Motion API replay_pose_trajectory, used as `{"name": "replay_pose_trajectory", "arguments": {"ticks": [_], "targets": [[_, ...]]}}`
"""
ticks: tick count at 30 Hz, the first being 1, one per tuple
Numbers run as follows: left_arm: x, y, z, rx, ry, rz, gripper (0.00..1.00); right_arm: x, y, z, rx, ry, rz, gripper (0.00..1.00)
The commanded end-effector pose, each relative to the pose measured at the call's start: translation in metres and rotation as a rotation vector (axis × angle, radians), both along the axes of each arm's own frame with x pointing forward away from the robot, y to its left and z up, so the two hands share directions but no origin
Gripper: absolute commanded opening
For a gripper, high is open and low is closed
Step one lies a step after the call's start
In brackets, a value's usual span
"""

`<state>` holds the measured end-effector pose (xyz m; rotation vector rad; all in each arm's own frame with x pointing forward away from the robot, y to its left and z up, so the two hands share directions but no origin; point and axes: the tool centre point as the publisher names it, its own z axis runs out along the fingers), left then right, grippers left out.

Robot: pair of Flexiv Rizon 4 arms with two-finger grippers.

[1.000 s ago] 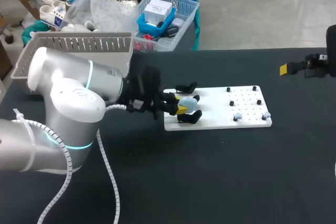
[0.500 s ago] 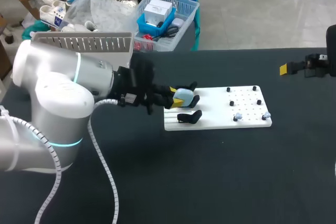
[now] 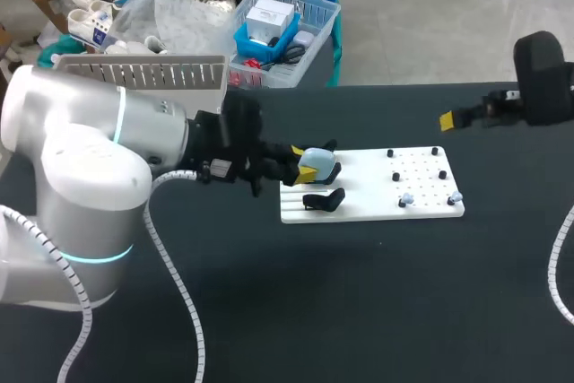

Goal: Pick up each earbud case from the left stands, insert the matching earbuds, close the lid, and place the case in the box.

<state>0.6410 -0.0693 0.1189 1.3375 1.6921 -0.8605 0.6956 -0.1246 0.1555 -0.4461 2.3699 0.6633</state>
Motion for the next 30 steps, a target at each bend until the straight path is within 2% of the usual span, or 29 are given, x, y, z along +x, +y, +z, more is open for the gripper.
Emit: {"name": "replay_pose_trajectory", "arguments": {"ticks": [1, 8, 18, 30], "targets": [[-0.004, -0.007, 0.003, -0.002, -0.021, 0.001, 0.0, 0.003, 0.019, -0.002, 0.023, 0.006, 0.046, 1.0], [0.0, -0.016, 0.01, -0.005, -0.045, -0.001, 0.0, -0.004, 0.051, -0.008, 0.027, 0.023, 0.102, 1.0], [0.009, -0.022, 0.005, 0.01, -0.051, 0.02, 0.0, -0.015, 0.083, -0.012, 0.06, 0.022, 0.151, 1.0], [0.017, -0.021, 0.009, 0.011, -0.058, 0.028, 0.0, -0.036, 0.111, -0.009, 0.06, 0.028, 0.208, 1.0]]}}
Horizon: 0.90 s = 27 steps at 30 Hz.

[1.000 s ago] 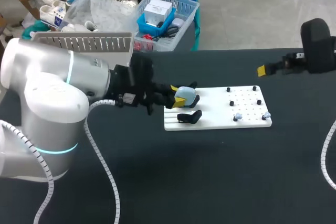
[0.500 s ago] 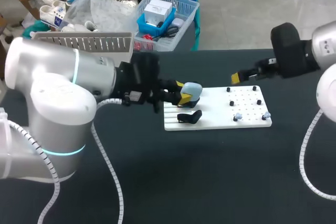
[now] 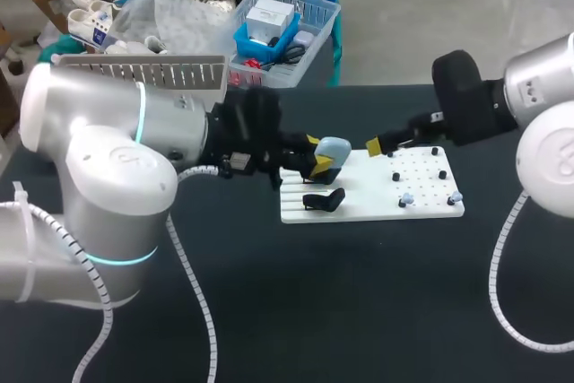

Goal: Pick up each earbud case from the left stands, insert the matching earbuds, close the lid, and place the case in the box.

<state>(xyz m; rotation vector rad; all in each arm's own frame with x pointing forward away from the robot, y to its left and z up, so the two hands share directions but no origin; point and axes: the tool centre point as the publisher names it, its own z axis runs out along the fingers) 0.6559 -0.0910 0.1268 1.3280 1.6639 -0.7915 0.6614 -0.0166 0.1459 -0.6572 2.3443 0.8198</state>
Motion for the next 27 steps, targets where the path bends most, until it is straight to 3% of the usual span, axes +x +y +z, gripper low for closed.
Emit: {"name": "replay_pose_trajectory", "arguments": {"ticks": [1, 7, 27], "targets": [[0.003, 0.001, 0.001, 0.005, 0.004, 0.001, 0.0, -0.004, 0.004, 0.0, 0.008, 0.006, 0.013, 1.0], [0.002, 0.001, 0.002, 0.006, 0.004, -0.004, 0.0, -0.012, 0.009, -0.001, 0.018, 0.009, 0.014, 1.0], [-0.006, -0.005, 0.0, 0.007, 0.003, -0.013, 0.0, -0.007, 0.026, -0.008, 0.039, 0.009, 0.052, 1.0]]}}
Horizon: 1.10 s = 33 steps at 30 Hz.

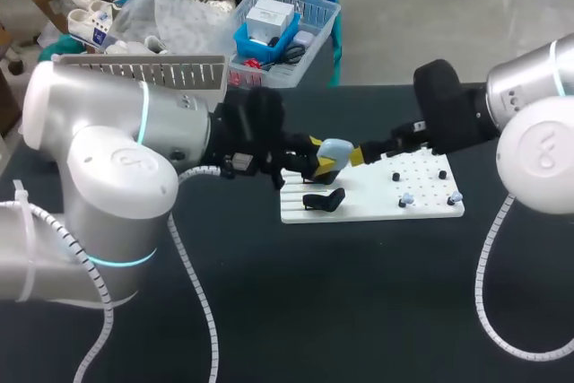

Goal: Pick up each earbud case from the left stands, insert the matching earbuds, close the lid, and place the case in the box.

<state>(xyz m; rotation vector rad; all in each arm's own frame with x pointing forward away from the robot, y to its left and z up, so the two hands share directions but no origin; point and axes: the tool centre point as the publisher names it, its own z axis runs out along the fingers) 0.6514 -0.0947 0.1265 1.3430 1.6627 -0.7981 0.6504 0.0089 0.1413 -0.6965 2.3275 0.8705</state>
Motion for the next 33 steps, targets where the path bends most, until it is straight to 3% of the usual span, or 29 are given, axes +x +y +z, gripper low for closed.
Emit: {"name": "replay_pose_trajectory", "arguments": {"ticks": [1, 18, 23, 33], "targets": [[-0.0018, -0.0015, 0.0002, 0.001, -0.002, -0.002, 0.0, 0.0049, -0.0002, -0.0034, 0.013, 0.005, 0.01, 1.0], [-0.0063, -0.0018, -0.0009, 0.0, -0.01, -0.013, 0.0, 0.0112, -0.0021, -0.0028, 0.024, -0.015, 0.006, 1.0], [0.0005, -0.0041, -0.0019, -0.002, 0.017, 0.009, 0.0, 0.0082, -0.0008, -0.0003, 0.019, -0.018, 0.012, 1.0], [0.0029, -0.0049, 0.0, -0.006, 0.002, 0.018, 0.0, 0.0069, 0.0037, -0.0068, 0.038, -0.014, 0.013, 1.0]]}}
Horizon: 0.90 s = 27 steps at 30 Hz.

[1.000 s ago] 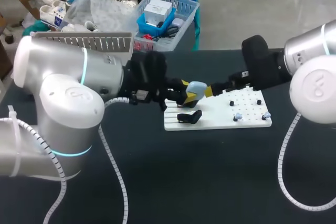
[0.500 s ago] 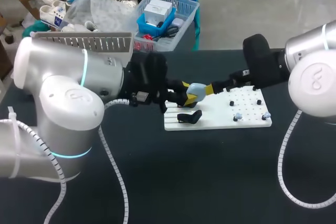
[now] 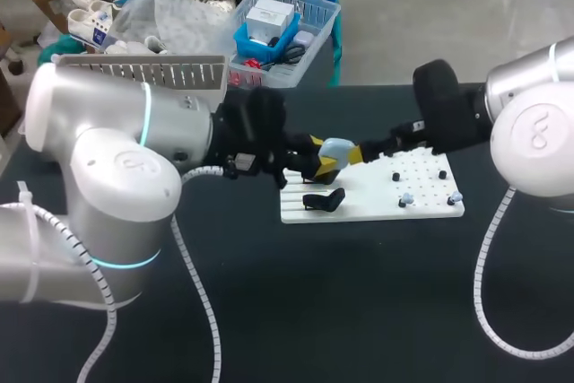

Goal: Pick up each earbud case from the left stands, insert the matching earbuds, close the lid, and place the case in the box.

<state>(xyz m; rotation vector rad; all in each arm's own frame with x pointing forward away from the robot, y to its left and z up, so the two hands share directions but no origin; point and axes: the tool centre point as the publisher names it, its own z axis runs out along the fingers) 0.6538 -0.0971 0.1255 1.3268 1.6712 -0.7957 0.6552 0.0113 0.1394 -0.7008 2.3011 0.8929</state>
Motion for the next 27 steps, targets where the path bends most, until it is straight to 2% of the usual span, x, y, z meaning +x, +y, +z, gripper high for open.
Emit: {"name": "replay_pose_trajectory", "arguments": {"ticks": [1, 20, 22, 27], "targets": [[0.0004, -0.0025, 0.0011, -0.004, -0.003, 0.004, 0.0, 0.0024, 0.0017, -0.0058, 0.016, 0.0, 0.006, 1.0], [-0.0045, 0.0001, 0.0006, -0.009, -0.022, -0.01, 0.0, 0.0065, 0.0028, -0.0108, 0.027, 0.008, 0.01, 1.0], [-0.0058, -0.0006, 0.0002, -0.001, -0.048, -0.02, 0.0, 0.0065, 0.0022, -0.011, 0.028, 0.007, 0.007, 1.0], [-0.0089, -0.0028, 0.0, -0.002, -0.053, -0.029, 0.0, 0.0068, 0.0022, -0.0111, 0.028, 0.007, 0.004, 1.0]]}}
